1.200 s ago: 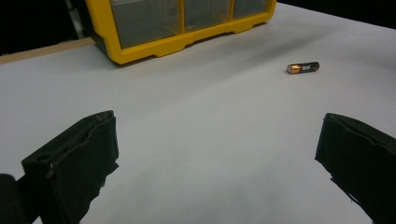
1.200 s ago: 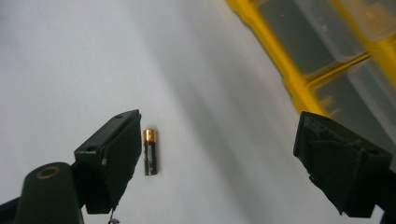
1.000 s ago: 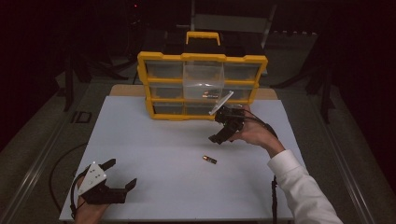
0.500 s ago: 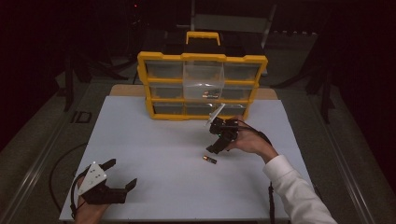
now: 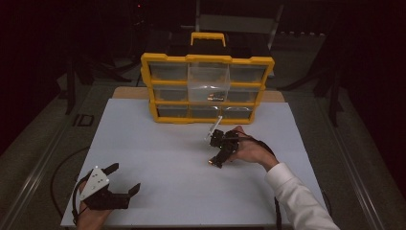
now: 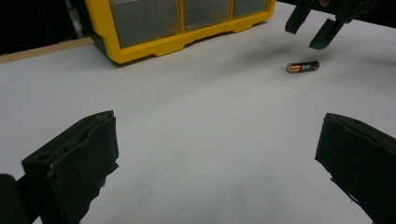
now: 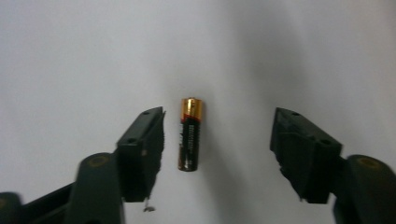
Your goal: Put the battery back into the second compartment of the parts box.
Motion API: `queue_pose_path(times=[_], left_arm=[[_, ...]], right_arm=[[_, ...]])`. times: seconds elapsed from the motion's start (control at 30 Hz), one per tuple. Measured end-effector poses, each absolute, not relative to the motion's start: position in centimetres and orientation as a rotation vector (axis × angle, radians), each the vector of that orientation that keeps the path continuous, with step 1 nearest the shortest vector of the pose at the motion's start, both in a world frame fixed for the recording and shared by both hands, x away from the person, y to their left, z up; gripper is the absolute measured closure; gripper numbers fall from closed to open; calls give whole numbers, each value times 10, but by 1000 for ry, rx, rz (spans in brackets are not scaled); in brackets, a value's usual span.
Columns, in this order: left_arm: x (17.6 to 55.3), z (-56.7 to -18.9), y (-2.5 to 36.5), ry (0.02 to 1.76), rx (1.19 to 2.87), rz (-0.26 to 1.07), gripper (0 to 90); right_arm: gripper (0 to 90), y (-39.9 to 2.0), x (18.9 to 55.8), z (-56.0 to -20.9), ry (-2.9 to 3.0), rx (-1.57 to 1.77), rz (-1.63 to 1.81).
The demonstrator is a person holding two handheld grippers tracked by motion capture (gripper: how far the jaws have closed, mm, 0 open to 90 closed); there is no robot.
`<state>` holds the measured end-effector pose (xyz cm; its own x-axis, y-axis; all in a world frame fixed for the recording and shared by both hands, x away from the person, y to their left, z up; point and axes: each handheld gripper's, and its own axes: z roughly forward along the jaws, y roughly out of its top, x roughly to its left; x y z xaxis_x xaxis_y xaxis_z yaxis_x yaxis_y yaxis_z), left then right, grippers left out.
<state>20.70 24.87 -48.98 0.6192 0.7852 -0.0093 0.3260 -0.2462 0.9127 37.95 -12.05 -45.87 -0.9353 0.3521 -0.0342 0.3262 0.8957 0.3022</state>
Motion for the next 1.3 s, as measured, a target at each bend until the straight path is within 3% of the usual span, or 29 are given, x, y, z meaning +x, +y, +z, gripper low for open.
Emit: queue_pose_path(times=[0.53, 0.73, 0.87, 1.3], left_arm=[[207, -490, 249, 896, 1830, 569, 1], [207, -490, 249, 897, 1830, 569, 1], [207, -490, 249, 895, 1832, 570, 1], [207, -490, 249, 893, 1833, 571, 1]], right_arm=[[555, -113, 374, -489, 3039, 507, 338], [646, -110, 375, -493, 3054, 490, 311], [761, -110, 374, -492, 3050, 496, 303], [768, -106, 370, -478, 3060, 409, 321]])
